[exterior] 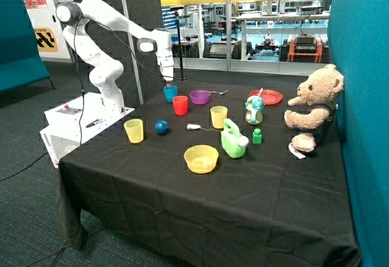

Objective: Prepare two cups of tea

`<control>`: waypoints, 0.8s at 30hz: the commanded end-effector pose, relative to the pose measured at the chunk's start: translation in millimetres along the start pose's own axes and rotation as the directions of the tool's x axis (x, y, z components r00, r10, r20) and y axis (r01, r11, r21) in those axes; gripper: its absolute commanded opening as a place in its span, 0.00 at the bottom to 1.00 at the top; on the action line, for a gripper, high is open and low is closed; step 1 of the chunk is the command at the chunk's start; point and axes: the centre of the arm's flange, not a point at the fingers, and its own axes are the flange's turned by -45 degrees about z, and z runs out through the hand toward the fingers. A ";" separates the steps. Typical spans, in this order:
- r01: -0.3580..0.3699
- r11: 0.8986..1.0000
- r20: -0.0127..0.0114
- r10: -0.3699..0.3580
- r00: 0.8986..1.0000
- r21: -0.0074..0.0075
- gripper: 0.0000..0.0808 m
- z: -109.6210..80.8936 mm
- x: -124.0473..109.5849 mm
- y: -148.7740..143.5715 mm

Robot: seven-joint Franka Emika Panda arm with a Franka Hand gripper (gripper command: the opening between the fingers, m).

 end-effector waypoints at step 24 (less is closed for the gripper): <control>-0.193 0.981 0.005 0.193 0.981 -0.004 0.64 -42.6 72.9 95.8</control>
